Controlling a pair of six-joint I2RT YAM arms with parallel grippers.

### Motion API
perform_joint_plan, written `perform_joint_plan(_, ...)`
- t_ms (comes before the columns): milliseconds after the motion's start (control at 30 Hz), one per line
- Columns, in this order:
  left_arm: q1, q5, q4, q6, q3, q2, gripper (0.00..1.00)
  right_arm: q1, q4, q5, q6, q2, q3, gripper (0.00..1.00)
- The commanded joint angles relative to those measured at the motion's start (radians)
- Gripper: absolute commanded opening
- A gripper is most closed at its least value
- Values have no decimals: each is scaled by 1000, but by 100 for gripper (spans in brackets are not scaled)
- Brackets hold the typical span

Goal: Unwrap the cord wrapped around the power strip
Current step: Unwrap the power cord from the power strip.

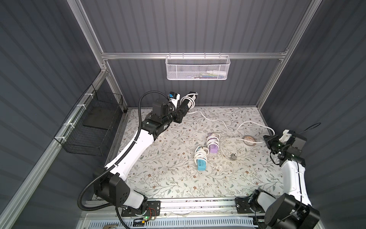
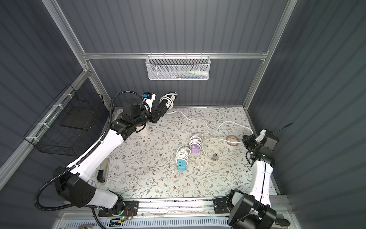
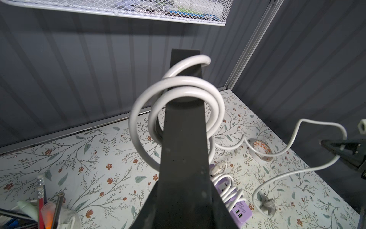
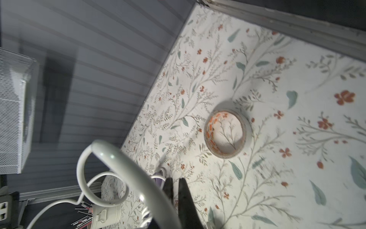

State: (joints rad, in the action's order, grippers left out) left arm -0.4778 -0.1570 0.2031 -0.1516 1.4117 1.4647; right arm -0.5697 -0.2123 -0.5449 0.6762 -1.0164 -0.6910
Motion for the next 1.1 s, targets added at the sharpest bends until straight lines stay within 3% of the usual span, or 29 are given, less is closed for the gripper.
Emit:
perform_joint_plan(0, 5, -9, -96, -17, -39, -40, 0, -4, 23, 59, 26, 19, 54, 0)
perform_joint_plan(333, 5, -43, -138, -22, -83, -70, 0, -16, 121, 64, 75, -71, 236, 0)
perform_joint_plan(800, 5, -84, -183, -30, -95, -75, 0, -20, 223, 90, 112, -228, 309, 0)
perform_joint_plan(967, 5, -161, -208, -53, -95, -58, 0, -19, 261, 76, 118, -243, 341, 20)
perform_joint_plan(1067, 5, -234, -210, -62, -85, -41, 0, -19, 263, 70, 116, -208, 349, 39)
